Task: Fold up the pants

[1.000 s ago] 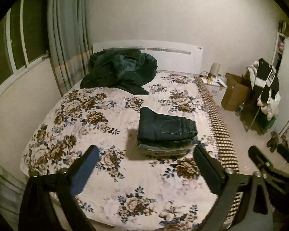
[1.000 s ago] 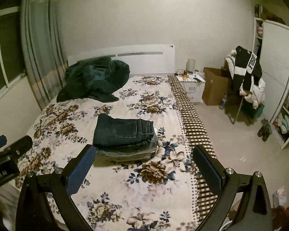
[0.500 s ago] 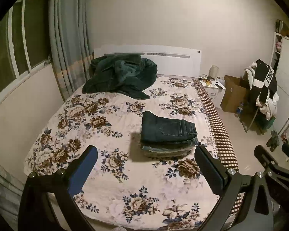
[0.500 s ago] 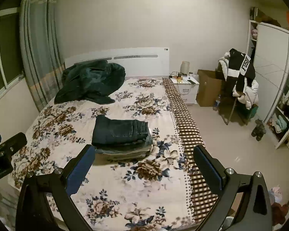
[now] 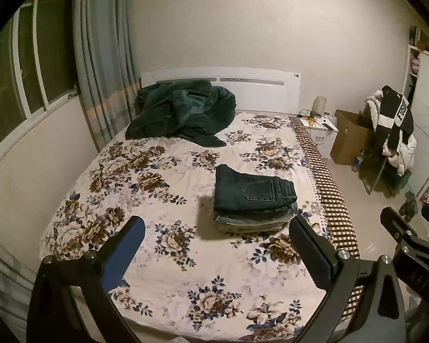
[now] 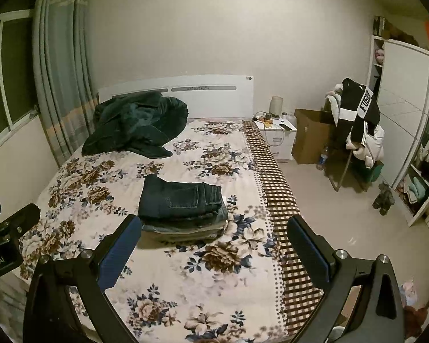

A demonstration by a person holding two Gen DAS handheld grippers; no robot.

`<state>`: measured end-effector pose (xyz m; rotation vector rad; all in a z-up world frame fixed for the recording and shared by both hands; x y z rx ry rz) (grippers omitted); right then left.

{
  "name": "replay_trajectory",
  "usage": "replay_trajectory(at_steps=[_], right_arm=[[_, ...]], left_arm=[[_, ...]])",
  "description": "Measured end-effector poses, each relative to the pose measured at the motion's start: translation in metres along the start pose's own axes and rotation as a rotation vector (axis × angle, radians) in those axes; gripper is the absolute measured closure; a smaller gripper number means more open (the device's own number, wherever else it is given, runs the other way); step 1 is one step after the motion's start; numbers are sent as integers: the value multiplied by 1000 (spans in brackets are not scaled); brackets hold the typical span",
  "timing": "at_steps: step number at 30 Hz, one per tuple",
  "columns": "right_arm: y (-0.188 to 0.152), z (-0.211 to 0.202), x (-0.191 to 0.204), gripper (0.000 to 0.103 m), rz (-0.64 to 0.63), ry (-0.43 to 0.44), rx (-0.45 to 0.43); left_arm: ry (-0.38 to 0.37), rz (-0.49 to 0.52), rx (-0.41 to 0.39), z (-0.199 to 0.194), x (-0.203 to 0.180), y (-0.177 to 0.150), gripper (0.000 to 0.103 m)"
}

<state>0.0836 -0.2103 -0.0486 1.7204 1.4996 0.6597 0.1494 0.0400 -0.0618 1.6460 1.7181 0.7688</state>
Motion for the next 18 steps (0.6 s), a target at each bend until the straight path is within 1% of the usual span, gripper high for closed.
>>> replay_trajectory(at_steps=[18], right_arm=[[2, 0, -3, 0, 2, 14, -2]], left_arm=[[7, 1, 0, -1, 0, 1, 0]])
Point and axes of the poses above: each gripper's, at about its wrist camera, not at the fingertips, and z roughly the way its jaws point, x to its left, y to its top, the point moved 5 cm from there along z, roughly the way its jaws point, and after that the axes turned 4 degrees about -z, right-handed, at the moved point
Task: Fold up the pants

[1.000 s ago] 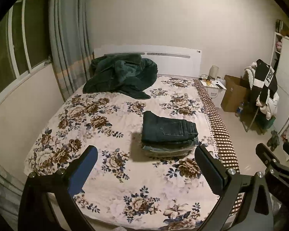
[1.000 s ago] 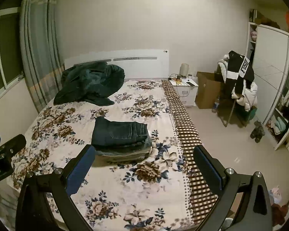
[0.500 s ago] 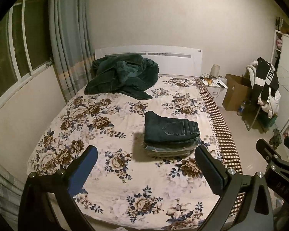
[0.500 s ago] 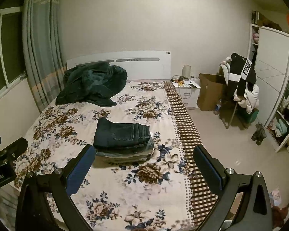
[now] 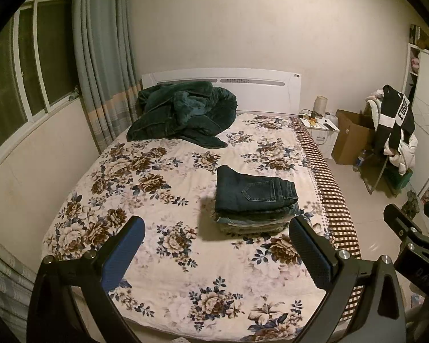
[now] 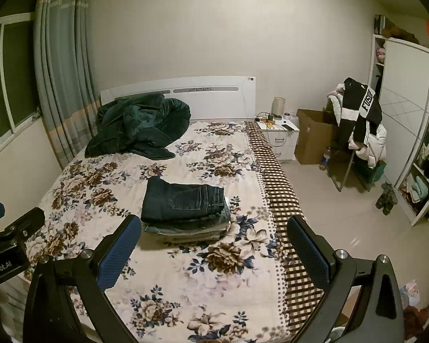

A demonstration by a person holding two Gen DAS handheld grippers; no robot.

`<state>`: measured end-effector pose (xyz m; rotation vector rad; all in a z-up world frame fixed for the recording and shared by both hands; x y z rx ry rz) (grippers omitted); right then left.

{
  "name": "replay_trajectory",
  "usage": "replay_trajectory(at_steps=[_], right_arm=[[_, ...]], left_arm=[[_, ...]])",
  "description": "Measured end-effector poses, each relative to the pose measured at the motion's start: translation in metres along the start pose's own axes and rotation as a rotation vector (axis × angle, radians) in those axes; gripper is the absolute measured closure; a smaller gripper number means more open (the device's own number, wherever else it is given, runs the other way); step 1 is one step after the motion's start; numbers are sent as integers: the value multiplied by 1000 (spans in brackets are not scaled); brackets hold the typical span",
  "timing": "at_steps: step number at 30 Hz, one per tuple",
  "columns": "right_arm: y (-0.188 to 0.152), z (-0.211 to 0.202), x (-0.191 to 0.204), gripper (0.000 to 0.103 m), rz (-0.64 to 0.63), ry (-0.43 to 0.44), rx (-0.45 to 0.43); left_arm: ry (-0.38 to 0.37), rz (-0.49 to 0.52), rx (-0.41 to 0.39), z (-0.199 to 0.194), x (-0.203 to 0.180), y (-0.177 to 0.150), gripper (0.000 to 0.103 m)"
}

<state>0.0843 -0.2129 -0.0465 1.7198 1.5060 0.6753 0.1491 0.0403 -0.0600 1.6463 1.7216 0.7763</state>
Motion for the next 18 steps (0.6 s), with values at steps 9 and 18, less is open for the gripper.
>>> replay_trajectory(at_steps=[9, 18], right_arm=[[1, 3, 4, 0, -8, 15, 10], [0, 3, 8, 0, -7, 18, 10]], left_arm=[[7, 1, 5, -2, 1, 0, 0], [7, 8, 11, -2, 4, 1, 0]])
Point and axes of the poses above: each gripper's, at about its wrist camera, not at the fingertips, and z roughly the way its jaws point, x to its left, y to its top, the point moved 5 cm from there along z, roughly the way its jaws point, and after that the axes turned 4 degrees about -z, right-handed, at the moved point
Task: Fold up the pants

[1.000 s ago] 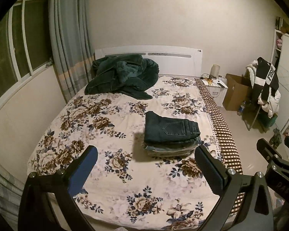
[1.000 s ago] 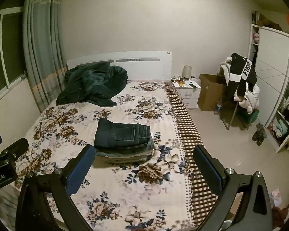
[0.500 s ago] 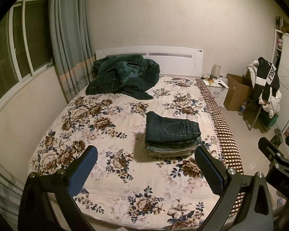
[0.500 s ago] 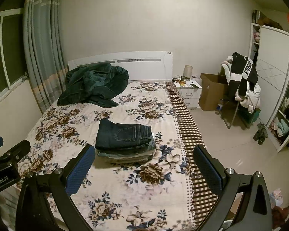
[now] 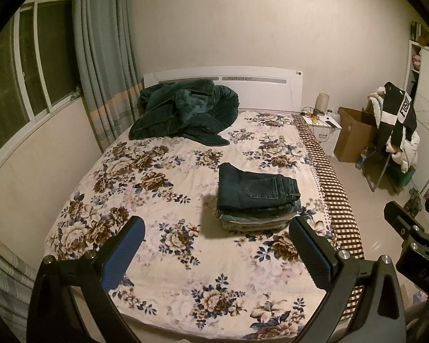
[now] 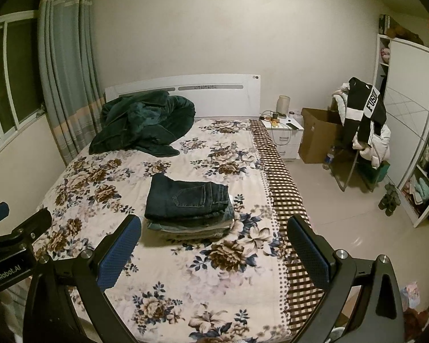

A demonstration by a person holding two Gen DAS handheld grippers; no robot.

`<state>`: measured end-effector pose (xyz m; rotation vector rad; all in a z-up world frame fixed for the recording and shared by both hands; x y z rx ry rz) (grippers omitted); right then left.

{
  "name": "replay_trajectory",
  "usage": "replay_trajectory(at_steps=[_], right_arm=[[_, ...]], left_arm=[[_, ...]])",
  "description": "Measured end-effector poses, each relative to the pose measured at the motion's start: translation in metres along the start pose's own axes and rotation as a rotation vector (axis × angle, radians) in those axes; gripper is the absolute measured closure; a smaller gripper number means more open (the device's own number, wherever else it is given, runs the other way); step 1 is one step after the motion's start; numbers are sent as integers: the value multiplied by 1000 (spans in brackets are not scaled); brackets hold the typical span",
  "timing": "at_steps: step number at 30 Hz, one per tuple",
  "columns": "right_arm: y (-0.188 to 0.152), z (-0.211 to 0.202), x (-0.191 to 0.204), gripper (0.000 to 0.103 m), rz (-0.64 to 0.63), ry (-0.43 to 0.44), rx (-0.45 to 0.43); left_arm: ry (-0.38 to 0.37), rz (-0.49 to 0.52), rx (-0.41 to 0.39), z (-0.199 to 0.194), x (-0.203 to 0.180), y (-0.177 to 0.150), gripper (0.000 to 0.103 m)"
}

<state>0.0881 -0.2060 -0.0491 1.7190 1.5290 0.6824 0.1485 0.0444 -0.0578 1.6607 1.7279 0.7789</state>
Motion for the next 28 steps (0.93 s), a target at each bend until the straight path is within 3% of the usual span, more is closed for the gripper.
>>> replay_trajectory(at_steps=[28], right_arm=[[-2, -1, 1, 0, 4, 0, 1]], left_arm=[[-4, -2, -19, -11, 2, -2, 0]])
Point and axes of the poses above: each gripper's, at about its wrist camera, not at the fingertips, and z roughly the way its jaws point, x to its left, y to its top, the point moved 5 cm from there along z, roughly the way its jaws point, and after that the axes turned 4 degrees about -z, right-handed, at the moved point
